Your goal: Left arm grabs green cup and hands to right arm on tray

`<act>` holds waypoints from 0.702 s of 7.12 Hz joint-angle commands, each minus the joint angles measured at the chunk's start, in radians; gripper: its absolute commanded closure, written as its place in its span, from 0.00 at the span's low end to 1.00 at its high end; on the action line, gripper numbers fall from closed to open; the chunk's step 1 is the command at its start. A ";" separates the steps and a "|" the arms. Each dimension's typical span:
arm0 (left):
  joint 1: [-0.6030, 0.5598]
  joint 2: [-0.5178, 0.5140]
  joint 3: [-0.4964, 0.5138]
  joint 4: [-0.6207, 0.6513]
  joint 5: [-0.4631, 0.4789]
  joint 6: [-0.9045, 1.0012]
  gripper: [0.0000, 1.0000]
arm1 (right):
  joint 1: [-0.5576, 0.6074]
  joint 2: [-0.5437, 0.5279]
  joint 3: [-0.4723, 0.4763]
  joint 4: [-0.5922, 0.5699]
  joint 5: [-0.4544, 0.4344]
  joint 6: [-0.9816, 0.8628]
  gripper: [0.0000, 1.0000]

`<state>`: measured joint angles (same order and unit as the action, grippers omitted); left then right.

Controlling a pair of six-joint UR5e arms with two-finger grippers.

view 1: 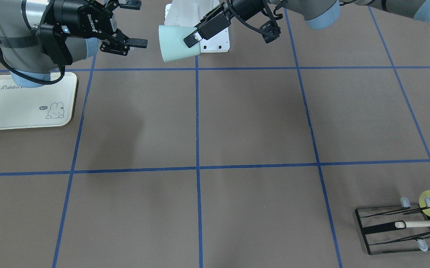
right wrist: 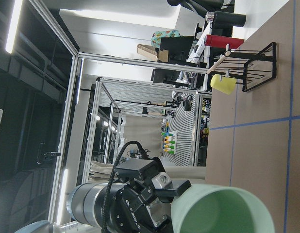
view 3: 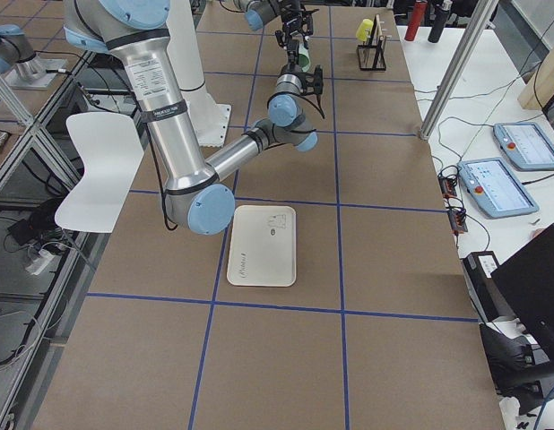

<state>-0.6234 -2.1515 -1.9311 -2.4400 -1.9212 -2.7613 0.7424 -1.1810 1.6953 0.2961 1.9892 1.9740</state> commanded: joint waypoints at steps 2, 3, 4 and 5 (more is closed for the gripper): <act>0.002 -0.007 0.044 -0.048 0.002 -0.001 0.87 | -0.008 0.001 -0.002 0.000 -0.001 -0.001 0.01; 0.004 -0.010 0.044 -0.048 0.002 -0.003 0.88 | -0.008 0.001 -0.002 0.000 -0.001 -0.001 0.01; 0.008 -0.010 0.044 -0.050 0.002 -0.004 0.88 | -0.009 0.003 -0.003 0.000 -0.003 -0.001 0.01; 0.010 -0.013 0.044 -0.050 0.002 -0.004 0.88 | -0.008 0.003 -0.003 0.000 -0.003 -0.001 0.02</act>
<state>-0.6163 -2.1617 -1.8876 -2.4882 -1.9190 -2.7651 0.7342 -1.1786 1.6926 0.2960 1.9871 1.9727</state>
